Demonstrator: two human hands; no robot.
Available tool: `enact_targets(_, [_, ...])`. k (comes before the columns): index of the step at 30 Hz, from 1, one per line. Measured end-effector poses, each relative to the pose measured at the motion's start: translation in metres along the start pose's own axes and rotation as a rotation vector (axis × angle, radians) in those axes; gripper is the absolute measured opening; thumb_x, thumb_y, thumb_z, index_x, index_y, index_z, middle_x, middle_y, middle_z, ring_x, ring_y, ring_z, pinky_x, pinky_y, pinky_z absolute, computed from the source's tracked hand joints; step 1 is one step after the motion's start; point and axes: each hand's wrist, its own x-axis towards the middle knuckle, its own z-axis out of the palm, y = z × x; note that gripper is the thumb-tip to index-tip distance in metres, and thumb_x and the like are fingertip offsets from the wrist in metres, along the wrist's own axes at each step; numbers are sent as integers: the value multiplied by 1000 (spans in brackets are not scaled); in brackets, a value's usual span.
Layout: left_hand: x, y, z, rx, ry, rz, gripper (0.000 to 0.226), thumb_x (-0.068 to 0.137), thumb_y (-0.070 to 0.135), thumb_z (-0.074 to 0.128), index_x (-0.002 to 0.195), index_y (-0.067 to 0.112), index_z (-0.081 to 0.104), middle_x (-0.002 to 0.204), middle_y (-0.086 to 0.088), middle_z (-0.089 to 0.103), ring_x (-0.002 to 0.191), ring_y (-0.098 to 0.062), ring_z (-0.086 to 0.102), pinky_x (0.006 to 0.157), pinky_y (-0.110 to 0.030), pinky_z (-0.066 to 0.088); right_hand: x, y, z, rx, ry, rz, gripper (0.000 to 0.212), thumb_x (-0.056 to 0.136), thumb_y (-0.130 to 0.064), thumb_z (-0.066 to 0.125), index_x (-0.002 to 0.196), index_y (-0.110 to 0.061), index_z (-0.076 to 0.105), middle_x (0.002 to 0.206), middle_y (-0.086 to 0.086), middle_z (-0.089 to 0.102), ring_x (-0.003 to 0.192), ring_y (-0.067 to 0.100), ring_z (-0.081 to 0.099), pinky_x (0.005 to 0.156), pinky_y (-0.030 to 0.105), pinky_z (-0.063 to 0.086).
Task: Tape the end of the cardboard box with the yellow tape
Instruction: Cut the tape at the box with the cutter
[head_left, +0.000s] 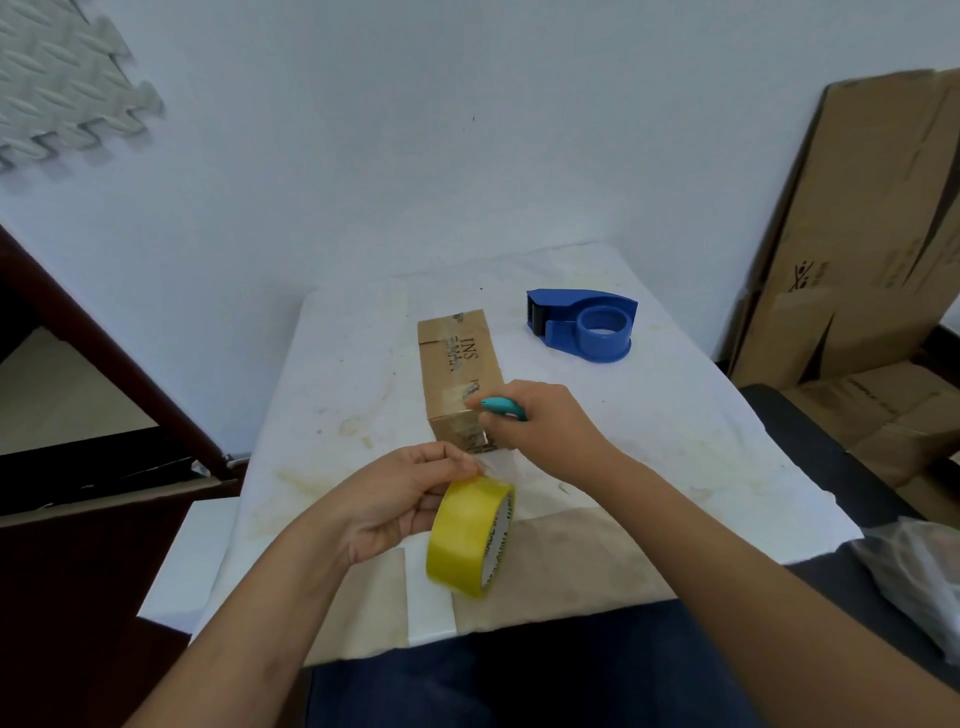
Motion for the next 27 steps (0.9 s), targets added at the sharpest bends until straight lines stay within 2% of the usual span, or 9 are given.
enact_targets(2, [-5, -2, -1, 1, -14, -15, 2, 88, 12, 67, 89, 11, 68, 72, -4, 72, 54, -10, 66, 45, -19, 54, 3, -1, 3, -62, -26, 1, 29, 92, -20, 62, 120, -21, 69, 124, 4, 67, 101, 17, 64, 83, 23, 52])
enact_targets(4, [-10, -3, -4, 9, -24, -15, 3, 88, 14, 67, 91, 12, 67, 74, -4, 72, 56, -10, 66, 47, -19, 54, 4, -2, 5, -62, -2, 11, 27, 92, -23, 61, 117, -21, 70, 120, 4, 68, 103, 18, 64, 87, 30, 54])
enact_targets(8, [-13, 2, -7, -19, 0, 81, 13, 85, 17, 69, 96, 11, 68, 87, -10, 72, 66, -14, 67, 56, -21, 58, 5, -3, 2, 106, 122, 78, 19, 90, -31, 62, 97, -17, 73, 79, 0, 68, 70, 9, 61, 71, 33, 54])
enact_targets(11, [-8, 8, 2, -82, 23, 173, 13, 86, 12, 68, 99, 9, 67, 96, -15, 72, 76, -22, 68, 63, -26, 60, -2, -3, -6, 298, 143, 146, 18, 89, -33, 64, 87, -16, 69, 68, 3, 66, 59, 9, 58, 63, 30, 54])
enact_targets(15, [6, 11, 24, -120, 56, 230, 21, 86, 11, 68, 106, 4, 67, 110, -14, 72, 88, -26, 70, 67, -31, 61, -20, 4, -17, 357, 200, 208, 21, 90, -41, 61, 86, -22, 69, 73, 0, 65, 59, 9, 54, 57, 21, 48])
enact_targets(18, [17, 12, 44, -103, 90, 264, 13, 89, 11, 66, 100, 8, 69, 110, -10, 73, 89, -23, 71, 69, -30, 59, -33, 13, -23, 397, 257, 278, 32, 86, -51, 59, 93, -22, 71, 78, 0, 63, 66, 8, 57, 57, 16, 48])
enact_targets(20, [23, 12, 59, -112, 108, 289, 8, 91, 11, 64, 96, 12, 70, 100, -8, 75, 89, -23, 73, 71, -31, 60, -40, 19, -24, 463, 305, 290, 33, 81, -54, 63, 99, -27, 69, 95, -1, 65, 85, 11, 62, 68, 23, 53])
enact_targets(22, [28, 12, 73, -126, 116, 316, 11, 93, 12, 62, 101, 10, 69, 94, -7, 77, 87, -22, 74, 72, -31, 60, -45, 22, -26, 476, 376, 264, 21, 80, -47, 69, 95, -32, 68, 106, -1, 62, 98, 13, 61, 83, 32, 55])
enact_targets(27, [34, 16, 100, -70, 133, 338, 17, 95, 18, 60, 108, 12, 68, 93, -7, 77, 83, -17, 75, 72, -28, 60, -49, 28, -38, 438, 517, 245, 13, 83, -35, 70, 92, -26, 71, 102, 0, 67, 100, 19, 61, 87, 38, 53])
